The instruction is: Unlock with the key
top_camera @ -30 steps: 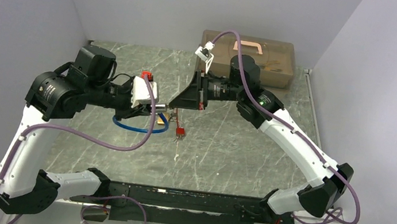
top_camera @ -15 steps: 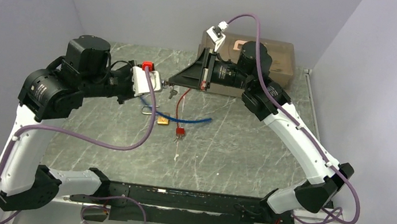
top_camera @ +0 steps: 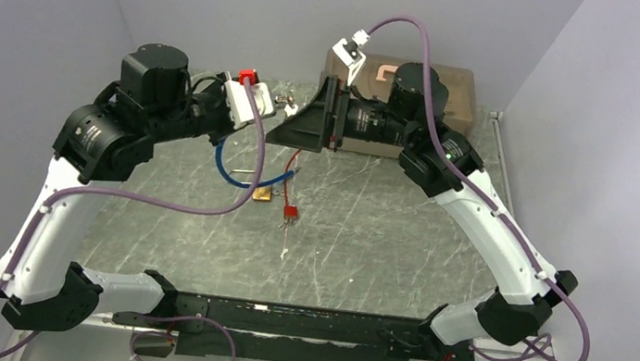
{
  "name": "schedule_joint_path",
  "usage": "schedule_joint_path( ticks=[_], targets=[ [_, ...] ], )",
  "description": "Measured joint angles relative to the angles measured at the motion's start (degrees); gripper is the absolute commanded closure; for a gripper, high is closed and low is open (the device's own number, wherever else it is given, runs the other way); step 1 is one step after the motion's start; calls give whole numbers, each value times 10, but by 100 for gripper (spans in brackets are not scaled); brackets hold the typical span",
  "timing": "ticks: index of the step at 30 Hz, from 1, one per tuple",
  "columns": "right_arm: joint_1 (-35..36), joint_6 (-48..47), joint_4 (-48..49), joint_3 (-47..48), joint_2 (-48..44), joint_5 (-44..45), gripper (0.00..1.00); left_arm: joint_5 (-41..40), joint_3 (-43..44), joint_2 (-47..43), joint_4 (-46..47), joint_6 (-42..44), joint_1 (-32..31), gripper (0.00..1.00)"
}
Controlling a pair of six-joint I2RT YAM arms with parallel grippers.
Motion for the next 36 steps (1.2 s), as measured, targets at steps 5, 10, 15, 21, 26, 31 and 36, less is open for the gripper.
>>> schedule_joint_path(
  ticks=[5,10,15,21,26,31,36],
  targets=[
    [-8,-70,-68,19,-27,16,0,1,-57,-1,41,-33,1,100],
    [-30,-134,-132,43,-54,58,0,19,-115,-9,66,-69,11,100],
    [-43,-190,-181,38,-91,136,0,75,-178,-22,89,-120,29,100],
    [-49,-226,-200,-58,-160,251,0,163,-256,-29,132,-154,42,100],
    [-56,-236,-212,-130,-179,340,0,211,-328,-10,120,-132,42,97],
    [-69,-236,-216,-177,-180,397,0,225,-341,82,76,-103,42,92],
    [-87,-236,-216,-207,-183,420,0,225,-363,159,52,-87,33,91]
  ],
)
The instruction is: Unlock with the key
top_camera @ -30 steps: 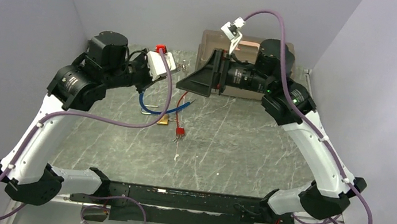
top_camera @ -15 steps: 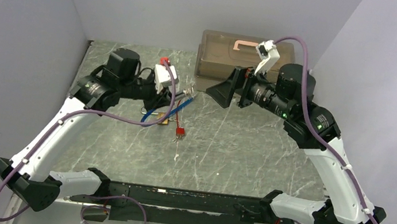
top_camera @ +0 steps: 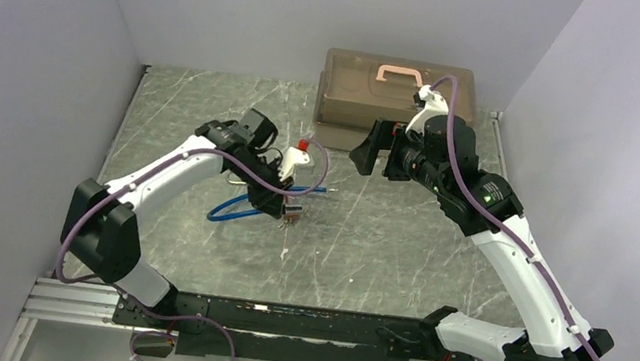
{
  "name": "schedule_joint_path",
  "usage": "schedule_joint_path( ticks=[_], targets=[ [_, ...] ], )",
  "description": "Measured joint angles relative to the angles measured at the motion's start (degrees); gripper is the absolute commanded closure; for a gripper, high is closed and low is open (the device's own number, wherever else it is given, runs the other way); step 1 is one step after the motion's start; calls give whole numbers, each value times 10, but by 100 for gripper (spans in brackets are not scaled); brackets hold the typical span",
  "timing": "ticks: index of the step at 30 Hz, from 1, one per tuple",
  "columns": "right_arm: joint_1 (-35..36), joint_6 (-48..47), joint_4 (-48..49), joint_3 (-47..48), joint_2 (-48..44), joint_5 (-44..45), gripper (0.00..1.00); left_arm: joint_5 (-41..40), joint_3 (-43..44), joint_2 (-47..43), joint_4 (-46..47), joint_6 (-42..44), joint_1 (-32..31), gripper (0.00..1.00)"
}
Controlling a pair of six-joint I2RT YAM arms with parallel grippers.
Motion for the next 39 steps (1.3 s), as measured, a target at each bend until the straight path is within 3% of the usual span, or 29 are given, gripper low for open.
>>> schedule_joint_path(
  ticks=[8,12,17,20,22,23,28,32,36,39],
  targets=[
    [-21,9,9,-56,-12,5,0,23,-47,38,66,-38,-61,90],
    [-24,17,14,-89,-18,5,0,26,-69,94,132,-75,-86,83],
    [-30,32,14,-117,-20,6,0,1,-69,184,196,-128,-104,65],
    [-31,40,16,-129,-28,13,0,1,-61,220,213,-151,-109,36],
    [-32,45,16,-139,-38,16,0,21,-47,228,218,-169,-109,8],
    [-33,46,16,-143,-43,18,0,28,-40,228,223,-176,-110,1],
    [-43,50,18,-154,-58,33,0,56,-25,222,229,-182,-108,1],
    [-56,51,25,-162,-65,45,0,88,0,188,167,-168,-103,0],
    [-71,50,43,-164,-66,50,0,114,97,150,67,-134,-89,1],
    [-78,49,57,-164,-63,49,0,147,195,121,-9,-114,-42,1]
  ],
)
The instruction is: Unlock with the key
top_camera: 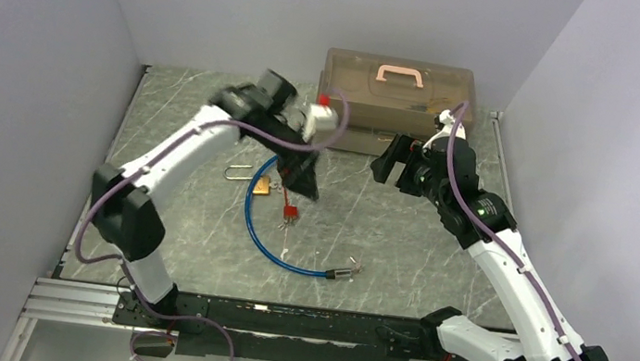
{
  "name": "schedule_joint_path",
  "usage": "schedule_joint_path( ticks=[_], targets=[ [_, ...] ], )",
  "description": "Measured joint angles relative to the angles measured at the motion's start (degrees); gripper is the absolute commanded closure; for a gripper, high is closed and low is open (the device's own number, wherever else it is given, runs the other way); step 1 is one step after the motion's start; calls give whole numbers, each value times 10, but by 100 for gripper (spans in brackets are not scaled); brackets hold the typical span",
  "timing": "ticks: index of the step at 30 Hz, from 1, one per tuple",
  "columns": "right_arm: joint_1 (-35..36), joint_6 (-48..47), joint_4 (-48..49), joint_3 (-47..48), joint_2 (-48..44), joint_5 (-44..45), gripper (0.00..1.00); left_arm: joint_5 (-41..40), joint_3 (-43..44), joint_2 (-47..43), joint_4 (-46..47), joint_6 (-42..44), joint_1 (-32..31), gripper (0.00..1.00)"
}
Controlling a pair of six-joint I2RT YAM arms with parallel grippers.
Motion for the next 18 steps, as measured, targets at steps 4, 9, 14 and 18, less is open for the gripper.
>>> schedule_joint_path(
  ticks=[4,9,14,18],
  targets=[
    [-16,0,6,17,30,-42,0,-6,104,-41,-74,31,103,1],
    [-21,-18,37,31,55,-41,0,-78,76,-153,-52,37,249,1],
    [-38,-52,168,-100,2,44,0,-139,-56,-250,61,9,389,1],
    [-80,-54,251,-225,11,102,0,-202,-207,-281,190,-19,475,1]
  ],
)
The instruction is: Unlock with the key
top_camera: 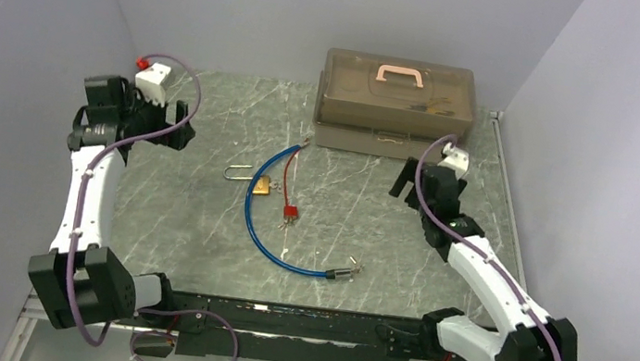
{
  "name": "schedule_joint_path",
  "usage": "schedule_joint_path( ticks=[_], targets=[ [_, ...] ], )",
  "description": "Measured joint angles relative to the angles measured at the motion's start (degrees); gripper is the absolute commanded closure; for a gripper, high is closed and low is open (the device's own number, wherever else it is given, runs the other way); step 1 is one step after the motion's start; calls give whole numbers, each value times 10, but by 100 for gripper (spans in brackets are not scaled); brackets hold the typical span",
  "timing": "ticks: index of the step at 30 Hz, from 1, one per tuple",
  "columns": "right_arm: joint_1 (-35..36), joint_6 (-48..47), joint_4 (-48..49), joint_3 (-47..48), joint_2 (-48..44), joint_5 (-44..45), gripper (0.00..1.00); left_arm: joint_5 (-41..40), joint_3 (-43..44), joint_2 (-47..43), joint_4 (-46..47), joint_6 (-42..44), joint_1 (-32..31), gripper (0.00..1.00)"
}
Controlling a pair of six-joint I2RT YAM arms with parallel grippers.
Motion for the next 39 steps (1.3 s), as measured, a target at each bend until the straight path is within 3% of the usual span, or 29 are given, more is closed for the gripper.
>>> schedule_joint_path(
  ticks=[5,14,20,30,39],
  targets=[
    [-15,-22,96,-118,41,86,0,-36,-146,7,116,-35,46,1],
    [-71,-80,284,-161,89,192,0,-12,-320,14,406,-161,61,1],
    [-99,-140,390,-167,167,221,0,4,-390,73,578,-228,58,0],
    [-108,-182,548,-228,217,249,0,26,-389,119,644,-259,42,1],
    [-114,-199,594,-229,241,231,0,23,-455,50,705,-256,33,1]
  ],
)
